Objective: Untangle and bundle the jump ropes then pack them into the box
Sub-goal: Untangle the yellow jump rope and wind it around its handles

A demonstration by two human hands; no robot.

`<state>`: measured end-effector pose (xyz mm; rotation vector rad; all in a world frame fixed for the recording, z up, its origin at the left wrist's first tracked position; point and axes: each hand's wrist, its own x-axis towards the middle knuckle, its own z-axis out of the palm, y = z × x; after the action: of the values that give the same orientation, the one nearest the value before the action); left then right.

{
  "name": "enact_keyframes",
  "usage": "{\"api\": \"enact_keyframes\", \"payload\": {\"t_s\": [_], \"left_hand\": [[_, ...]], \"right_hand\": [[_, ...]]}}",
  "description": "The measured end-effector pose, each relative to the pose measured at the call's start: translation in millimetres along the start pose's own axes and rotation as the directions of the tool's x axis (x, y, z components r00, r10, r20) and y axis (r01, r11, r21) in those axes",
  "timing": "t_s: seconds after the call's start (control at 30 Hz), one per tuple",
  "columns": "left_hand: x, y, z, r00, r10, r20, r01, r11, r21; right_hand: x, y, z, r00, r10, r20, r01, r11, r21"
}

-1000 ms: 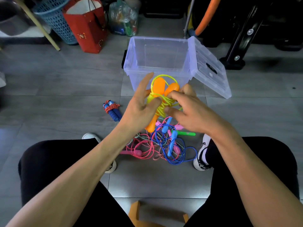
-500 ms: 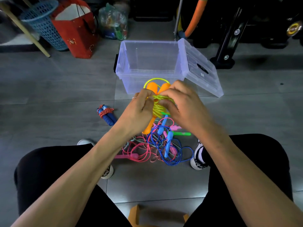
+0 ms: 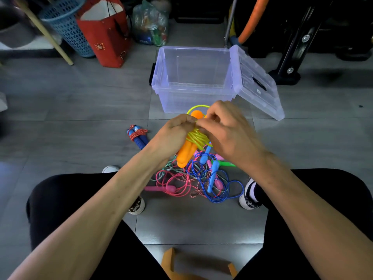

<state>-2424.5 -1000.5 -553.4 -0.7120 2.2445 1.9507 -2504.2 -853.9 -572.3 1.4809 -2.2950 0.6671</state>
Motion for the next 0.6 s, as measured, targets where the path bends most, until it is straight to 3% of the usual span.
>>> {"api": "enact_keyframes", "payload": {"t_s": [0.1,0.27,0.4,0.5,0.6], "left_hand": [[-3.8,2.2,0.6,0.997,0.064,0.038,-0.063,0.998,-0.016],[-1.5,-3.0,0.7,0.959,0.28,0.04,-0.278,0.96,-0.036],[-0.4,-4.0,8.9,0.92,0.363,-0.147,-0.365,0.931,0.014],[2.1,-8.6,13.8,0.909,0.333,-0.251,-0.342,0.94,0.007],[4.2,-11.0,18.3,0.921,0.255,-0.296,-0.291,0.953,-0.086]], "right_hand": [[-2.4,-5.0,2.6,0.992,0.121,0.031,-0.125,0.979,0.163],[-1.3,-10.2,-1.5,0.915,0.396,0.077,-0.385,0.801,0.458],[4.4,-10.9,-9.8,0.863,0.449,0.232,-0.497,0.673,0.548],[2.0,-10.4,-11.8,0.903,0.326,0.278,-0.423,0.785,0.453],[-0.3,-6.8,-11.3,0.958,0.213,0.192,-0.249,0.951,0.185]]}}
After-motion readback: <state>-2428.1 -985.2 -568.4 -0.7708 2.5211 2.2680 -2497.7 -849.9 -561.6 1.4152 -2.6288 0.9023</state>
